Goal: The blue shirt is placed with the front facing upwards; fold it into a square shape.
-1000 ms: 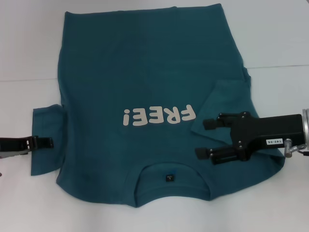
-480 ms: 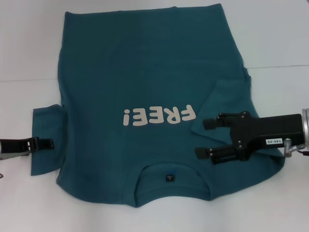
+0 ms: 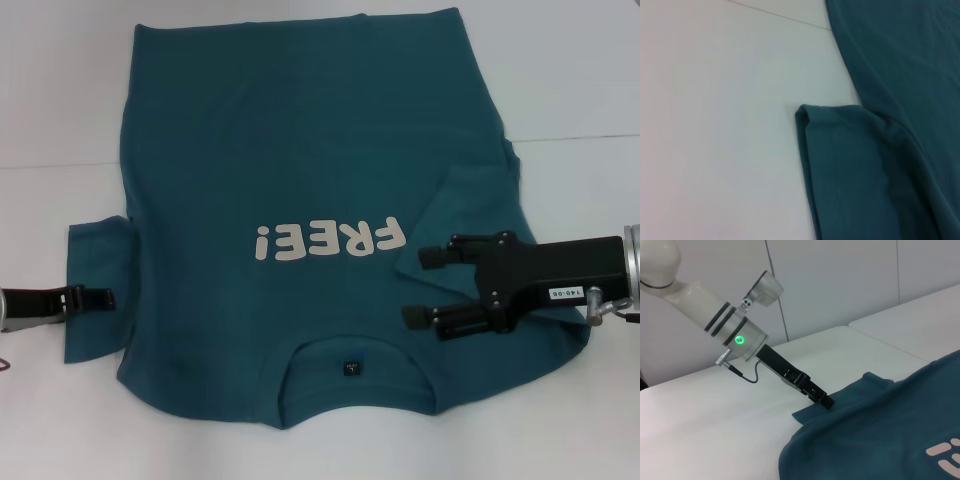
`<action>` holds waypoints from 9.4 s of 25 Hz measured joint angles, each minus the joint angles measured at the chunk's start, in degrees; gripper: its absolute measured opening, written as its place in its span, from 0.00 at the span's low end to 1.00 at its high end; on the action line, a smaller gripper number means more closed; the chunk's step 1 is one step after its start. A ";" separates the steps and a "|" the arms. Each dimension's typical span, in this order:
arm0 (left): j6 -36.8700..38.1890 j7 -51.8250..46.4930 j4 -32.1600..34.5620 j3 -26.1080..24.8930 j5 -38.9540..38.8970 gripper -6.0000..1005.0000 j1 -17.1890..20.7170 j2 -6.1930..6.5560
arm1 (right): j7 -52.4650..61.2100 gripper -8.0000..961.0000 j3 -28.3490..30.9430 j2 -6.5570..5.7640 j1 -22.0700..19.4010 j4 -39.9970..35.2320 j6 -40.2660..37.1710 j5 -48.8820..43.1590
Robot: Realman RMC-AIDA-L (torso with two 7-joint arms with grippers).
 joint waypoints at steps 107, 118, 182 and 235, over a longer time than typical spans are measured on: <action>-3.45 0.79 -2.74 -0.20 1.50 0.09 -6.60 0.19 | -0.56 0.98 1.40 0.25 0.36 7.36 3.56 0.64; -3.48 -0.05 -1.21 5.93 -2.44 0.09 -8.71 -0.48 | -1.38 0.98 1.41 0.08 -0.18 7.79 3.87 0.61; -9.59 23.75 2.44 4.66 -27.18 0.86 -2.20 -0.34 | 36.39 0.98 1.87 -3.24 6.03 -4.57 16.98 -17.64; -9.74 44.83 8.31 5.13 -49.66 0.85 0.15 -0.65 | 63.10 0.97 1.49 -8.33 14.42 5.42 4.45 -46.41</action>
